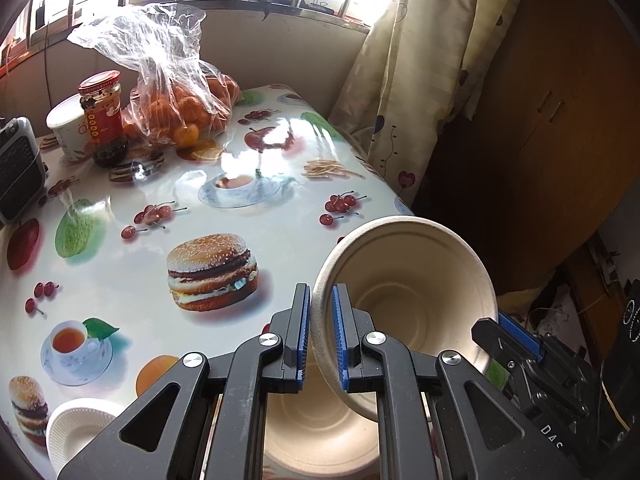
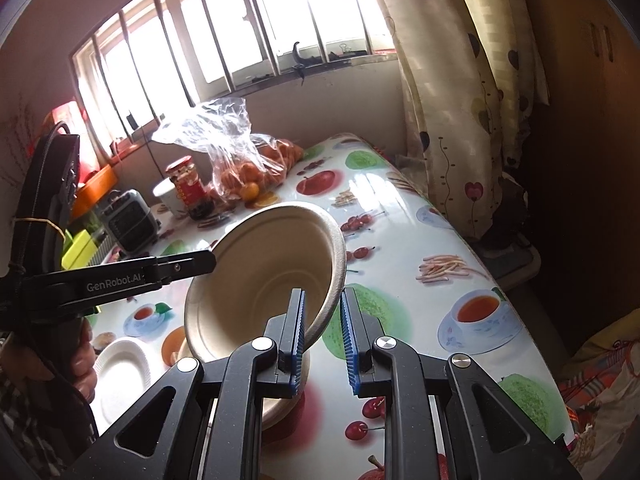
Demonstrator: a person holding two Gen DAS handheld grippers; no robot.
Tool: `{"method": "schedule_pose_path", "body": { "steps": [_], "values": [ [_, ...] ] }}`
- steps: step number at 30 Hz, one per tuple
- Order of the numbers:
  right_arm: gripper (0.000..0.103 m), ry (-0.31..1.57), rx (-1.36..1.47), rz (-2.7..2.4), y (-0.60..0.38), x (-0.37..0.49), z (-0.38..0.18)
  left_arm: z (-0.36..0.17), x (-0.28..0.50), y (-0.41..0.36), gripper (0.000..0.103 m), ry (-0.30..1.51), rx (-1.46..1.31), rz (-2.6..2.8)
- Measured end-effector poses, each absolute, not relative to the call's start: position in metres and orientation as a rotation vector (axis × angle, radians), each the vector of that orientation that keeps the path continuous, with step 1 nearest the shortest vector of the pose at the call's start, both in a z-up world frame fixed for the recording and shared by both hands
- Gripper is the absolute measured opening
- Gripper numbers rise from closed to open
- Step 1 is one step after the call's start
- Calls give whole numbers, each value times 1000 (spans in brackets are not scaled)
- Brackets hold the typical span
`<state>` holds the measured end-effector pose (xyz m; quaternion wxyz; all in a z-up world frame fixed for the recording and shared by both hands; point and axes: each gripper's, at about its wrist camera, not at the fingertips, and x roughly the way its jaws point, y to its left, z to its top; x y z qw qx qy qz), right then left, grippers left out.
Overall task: Organize plates and bowls
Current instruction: 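Carry the tan bowl with both grippers over the nested tan bowls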
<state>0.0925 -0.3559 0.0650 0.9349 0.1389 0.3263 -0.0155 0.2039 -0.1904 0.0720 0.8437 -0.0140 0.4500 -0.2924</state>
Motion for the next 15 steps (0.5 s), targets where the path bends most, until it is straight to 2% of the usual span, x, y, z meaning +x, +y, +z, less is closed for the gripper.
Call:
{"method": "schedule_pose_path", "body": {
  "steps": [15],
  "values": [
    [17, 686, 273, 11, -332, 90, 59, 66, 193, -161, 12, 956, -56, -577]
  ]
}}
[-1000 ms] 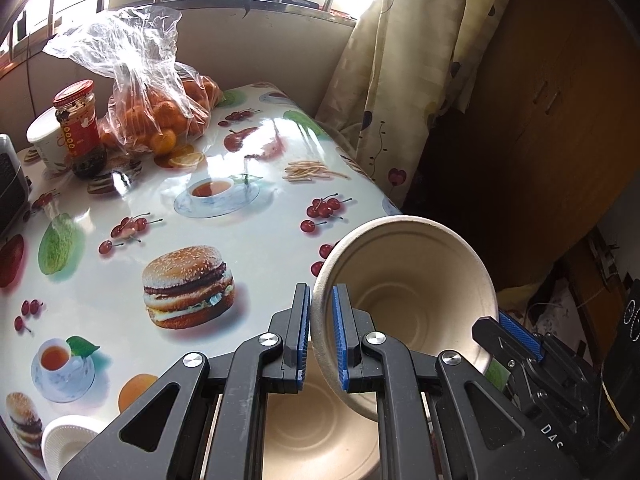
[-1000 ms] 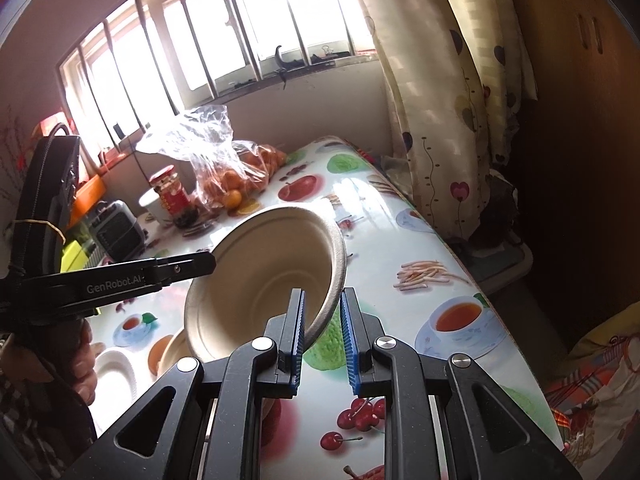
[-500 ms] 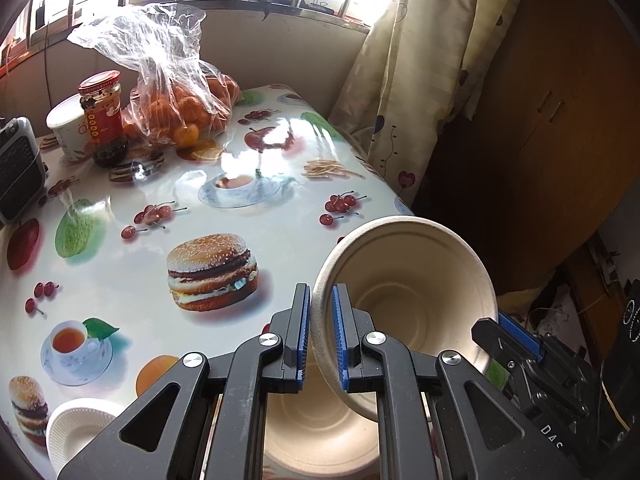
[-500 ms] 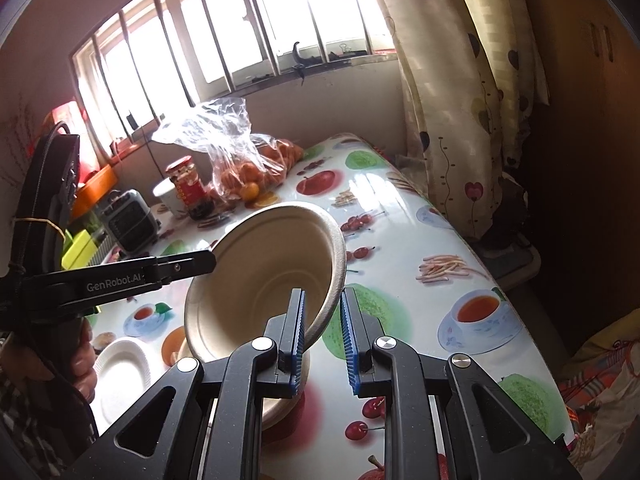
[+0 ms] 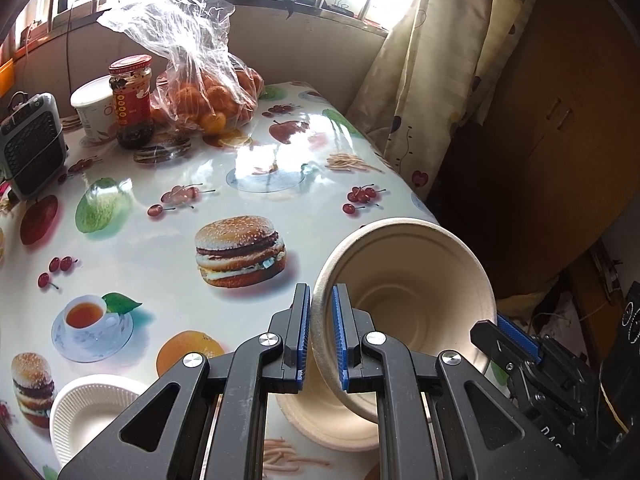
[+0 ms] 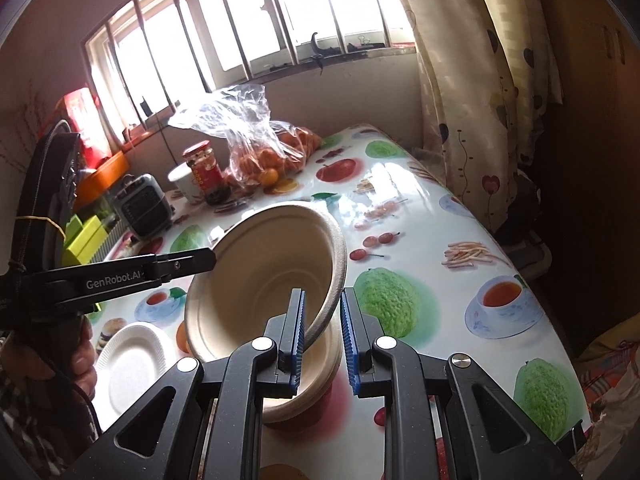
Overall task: Organize plates and bowls
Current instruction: 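Carry the tan bowl with both grippers over the nested tan bowls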
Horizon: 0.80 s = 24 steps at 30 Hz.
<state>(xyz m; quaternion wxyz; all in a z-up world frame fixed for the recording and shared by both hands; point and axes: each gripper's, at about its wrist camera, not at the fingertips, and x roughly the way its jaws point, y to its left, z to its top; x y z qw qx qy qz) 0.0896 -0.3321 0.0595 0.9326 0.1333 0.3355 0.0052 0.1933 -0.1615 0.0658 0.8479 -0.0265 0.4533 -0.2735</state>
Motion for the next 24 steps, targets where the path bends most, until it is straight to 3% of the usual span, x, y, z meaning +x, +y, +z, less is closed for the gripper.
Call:
{"method": "schedule_pose_path", "body": {
  "steps": [24],
  "values": [
    [17, 734, 277, 39, -312, 84, 41, 48, 184, -138, 12, 988, -72, -547]
  ]
}}
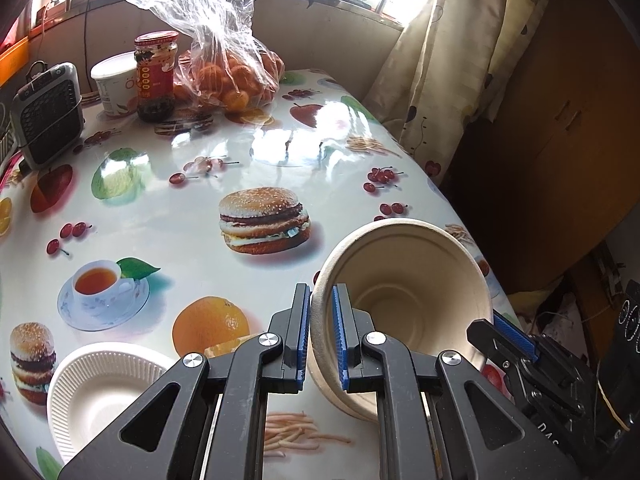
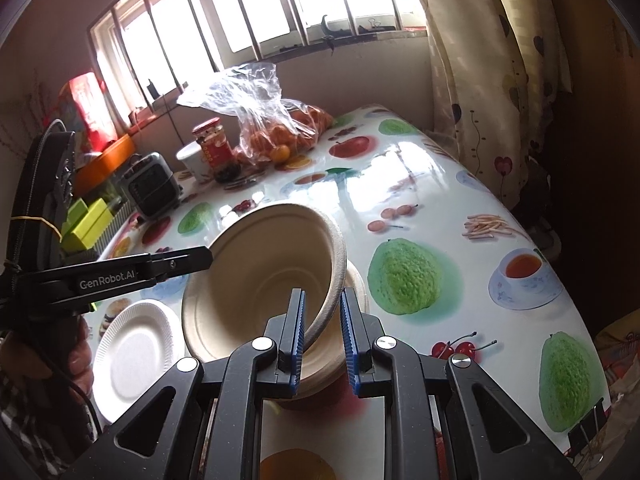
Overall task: Organize plates and bowls
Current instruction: 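Carry the tan bowl with both grippers over the nested tan bowls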
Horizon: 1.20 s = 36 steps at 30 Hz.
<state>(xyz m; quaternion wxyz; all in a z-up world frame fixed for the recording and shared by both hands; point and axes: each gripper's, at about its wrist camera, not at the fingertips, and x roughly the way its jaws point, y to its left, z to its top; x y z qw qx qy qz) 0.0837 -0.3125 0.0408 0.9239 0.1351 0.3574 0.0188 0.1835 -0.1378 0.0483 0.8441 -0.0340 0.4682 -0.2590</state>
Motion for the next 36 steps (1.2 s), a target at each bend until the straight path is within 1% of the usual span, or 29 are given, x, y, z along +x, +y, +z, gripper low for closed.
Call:
{"method": "schedule_pose_path", "body": {
  "steps": [18, 36],
  "values": [
    [17, 765, 282, 29, -311, 85, 29, 31, 185, -140, 12, 1026, -67, -541],
    [17, 777, 286, 26, -313, 88, 24, 25, 186, -144, 12, 1043, -55, -538]
  ]
}}
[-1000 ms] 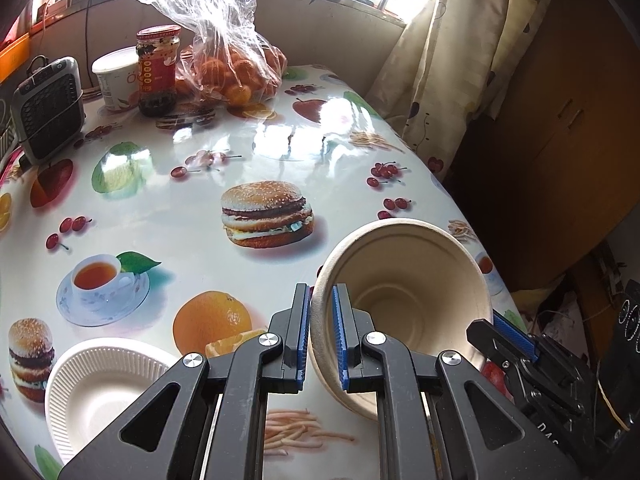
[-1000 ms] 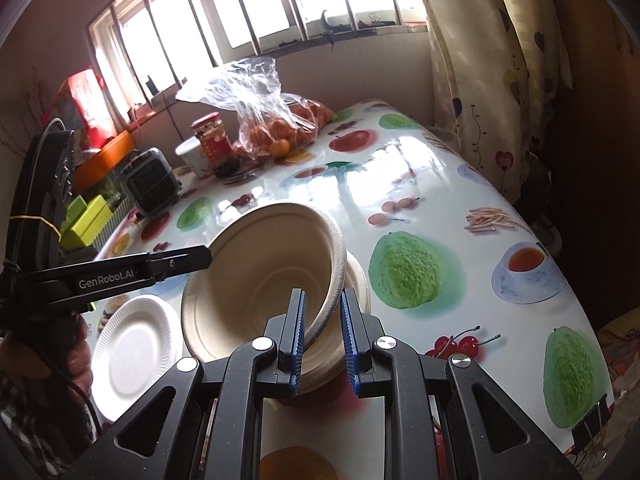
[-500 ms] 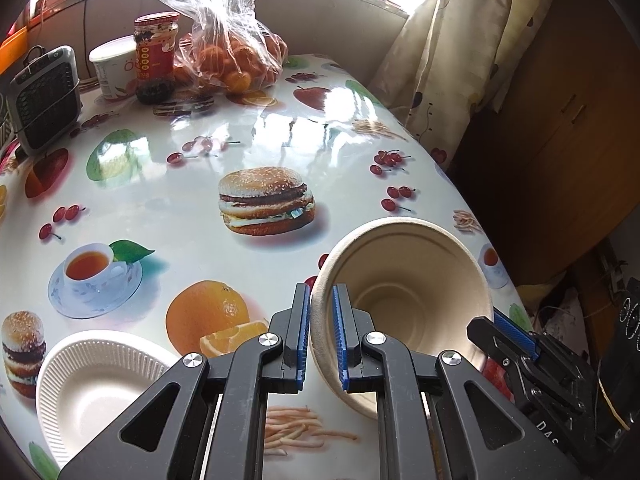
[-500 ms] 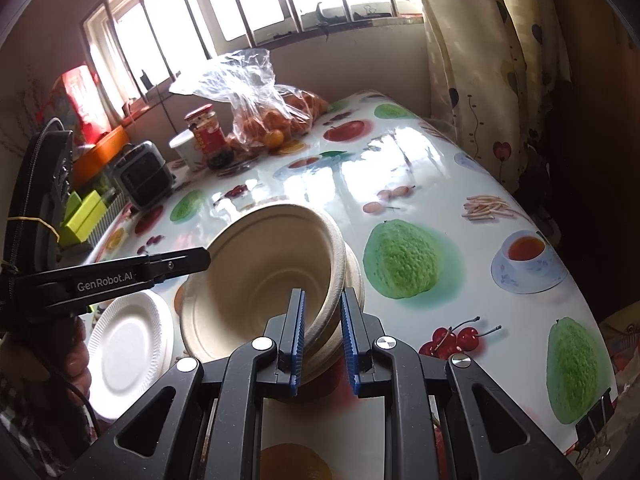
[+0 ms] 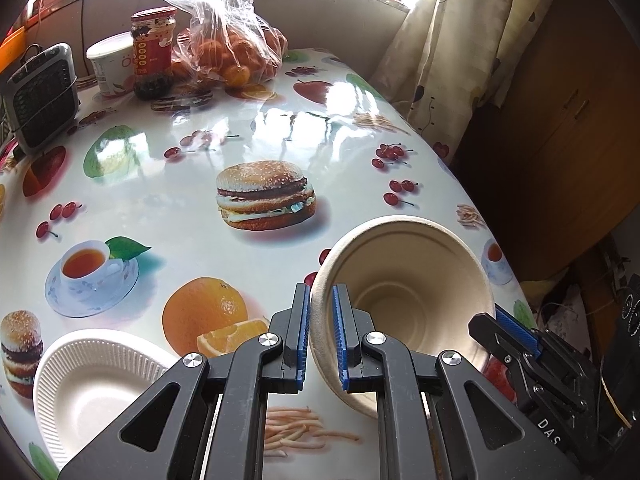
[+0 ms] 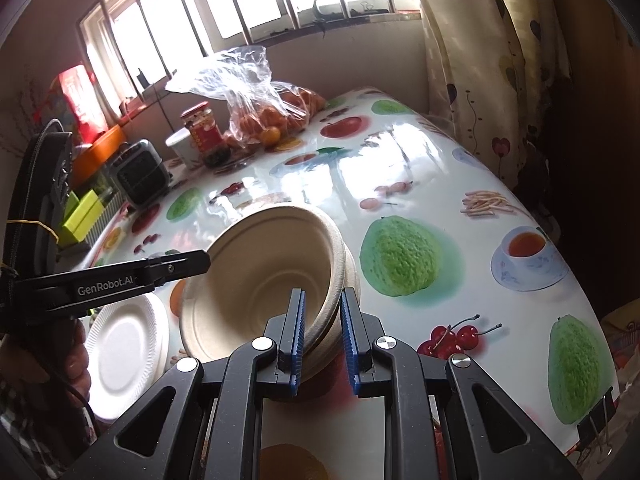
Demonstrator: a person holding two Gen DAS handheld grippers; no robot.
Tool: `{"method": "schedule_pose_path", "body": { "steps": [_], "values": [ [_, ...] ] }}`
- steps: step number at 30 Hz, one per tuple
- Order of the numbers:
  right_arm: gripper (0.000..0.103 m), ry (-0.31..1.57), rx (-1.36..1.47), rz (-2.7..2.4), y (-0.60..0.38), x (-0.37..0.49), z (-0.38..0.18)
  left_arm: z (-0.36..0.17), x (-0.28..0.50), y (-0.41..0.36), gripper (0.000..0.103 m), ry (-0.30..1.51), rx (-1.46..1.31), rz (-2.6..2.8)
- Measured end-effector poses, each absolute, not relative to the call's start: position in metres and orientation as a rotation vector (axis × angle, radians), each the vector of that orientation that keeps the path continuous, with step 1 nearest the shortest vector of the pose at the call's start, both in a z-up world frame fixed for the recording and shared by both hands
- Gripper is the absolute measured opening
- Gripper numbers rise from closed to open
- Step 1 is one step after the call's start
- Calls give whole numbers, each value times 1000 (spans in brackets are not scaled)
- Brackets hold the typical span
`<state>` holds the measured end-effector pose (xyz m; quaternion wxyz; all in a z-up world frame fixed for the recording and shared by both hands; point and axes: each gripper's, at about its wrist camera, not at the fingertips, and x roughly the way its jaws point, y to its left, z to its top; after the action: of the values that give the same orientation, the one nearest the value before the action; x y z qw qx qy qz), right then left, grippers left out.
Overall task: Organize plates and bowls
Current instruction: 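Carry the tan bowl with both grippers over the nested tan bowls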
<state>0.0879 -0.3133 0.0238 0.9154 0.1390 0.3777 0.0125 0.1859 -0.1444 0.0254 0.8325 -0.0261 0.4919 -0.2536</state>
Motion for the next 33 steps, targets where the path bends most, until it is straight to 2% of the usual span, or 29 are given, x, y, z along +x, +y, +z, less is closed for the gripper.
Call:
{"method": "schedule_pose_path", "body": {
  "steps": [33],
  "values": [
    [18, 788, 288, 10, -320, 89, 13, 22, 186, -144, 12, 1047, -56, -537]
  ]
}}
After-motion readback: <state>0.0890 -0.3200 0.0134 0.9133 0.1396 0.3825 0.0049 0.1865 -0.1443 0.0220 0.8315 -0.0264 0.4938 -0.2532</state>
